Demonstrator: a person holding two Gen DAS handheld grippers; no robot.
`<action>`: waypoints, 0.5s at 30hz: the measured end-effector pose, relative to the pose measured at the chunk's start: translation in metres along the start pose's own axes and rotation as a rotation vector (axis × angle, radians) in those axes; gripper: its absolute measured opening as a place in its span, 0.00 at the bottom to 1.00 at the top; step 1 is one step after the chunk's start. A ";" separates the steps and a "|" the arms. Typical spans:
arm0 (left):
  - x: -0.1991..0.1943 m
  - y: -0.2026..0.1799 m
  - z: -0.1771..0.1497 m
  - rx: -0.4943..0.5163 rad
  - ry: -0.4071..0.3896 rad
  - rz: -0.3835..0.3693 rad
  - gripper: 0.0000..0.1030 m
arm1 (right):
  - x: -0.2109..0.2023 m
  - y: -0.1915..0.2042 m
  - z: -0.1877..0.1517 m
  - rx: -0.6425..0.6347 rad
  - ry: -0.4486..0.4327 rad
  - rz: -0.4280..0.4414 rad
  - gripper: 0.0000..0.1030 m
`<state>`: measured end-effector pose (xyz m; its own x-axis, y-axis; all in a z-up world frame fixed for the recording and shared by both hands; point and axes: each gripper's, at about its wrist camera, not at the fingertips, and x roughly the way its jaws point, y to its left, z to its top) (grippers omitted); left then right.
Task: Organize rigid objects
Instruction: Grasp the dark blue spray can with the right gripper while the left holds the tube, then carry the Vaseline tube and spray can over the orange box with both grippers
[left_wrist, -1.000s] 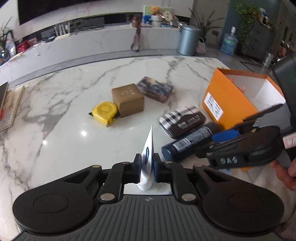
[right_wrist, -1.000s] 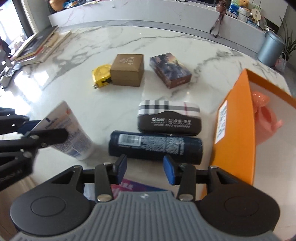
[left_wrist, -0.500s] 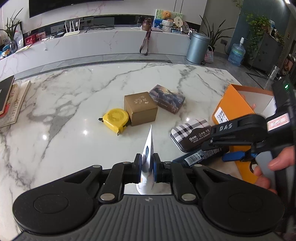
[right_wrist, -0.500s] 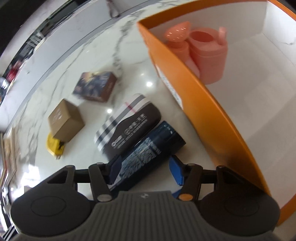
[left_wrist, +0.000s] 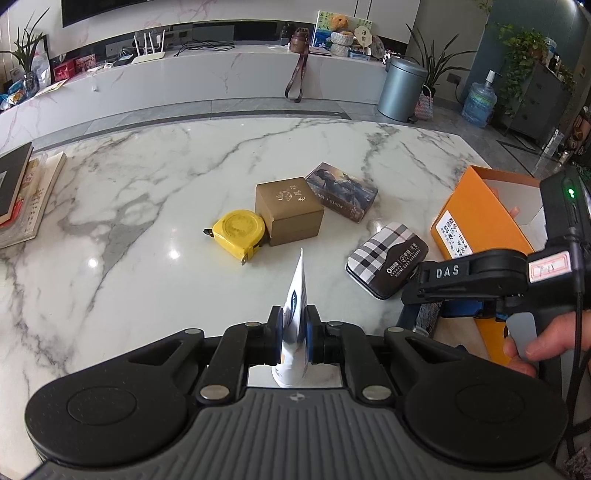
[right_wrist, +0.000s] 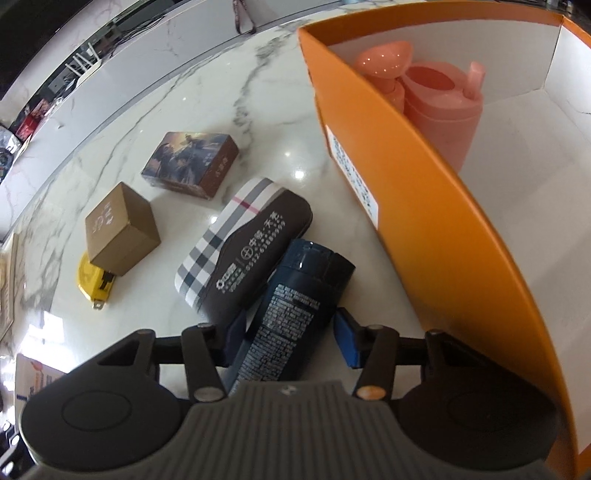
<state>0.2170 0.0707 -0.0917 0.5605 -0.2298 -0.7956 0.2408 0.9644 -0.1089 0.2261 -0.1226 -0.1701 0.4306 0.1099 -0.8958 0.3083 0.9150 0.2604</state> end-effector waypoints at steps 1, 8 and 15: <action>-0.002 -0.001 0.000 0.001 -0.002 0.004 0.12 | -0.002 0.000 -0.002 -0.011 -0.004 0.008 0.48; -0.016 -0.007 0.002 -0.023 -0.004 0.021 0.12 | -0.037 0.006 -0.012 -0.149 -0.105 0.101 0.43; -0.035 -0.023 0.006 -0.031 -0.028 0.015 0.12 | -0.072 0.011 -0.028 -0.292 -0.198 0.190 0.42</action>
<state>0.1969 0.0555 -0.0575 0.5863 -0.2182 -0.7802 0.2079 0.9713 -0.1154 0.1746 -0.1099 -0.1133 0.6209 0.2371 -0.7472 -0.0349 0.9606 0.2758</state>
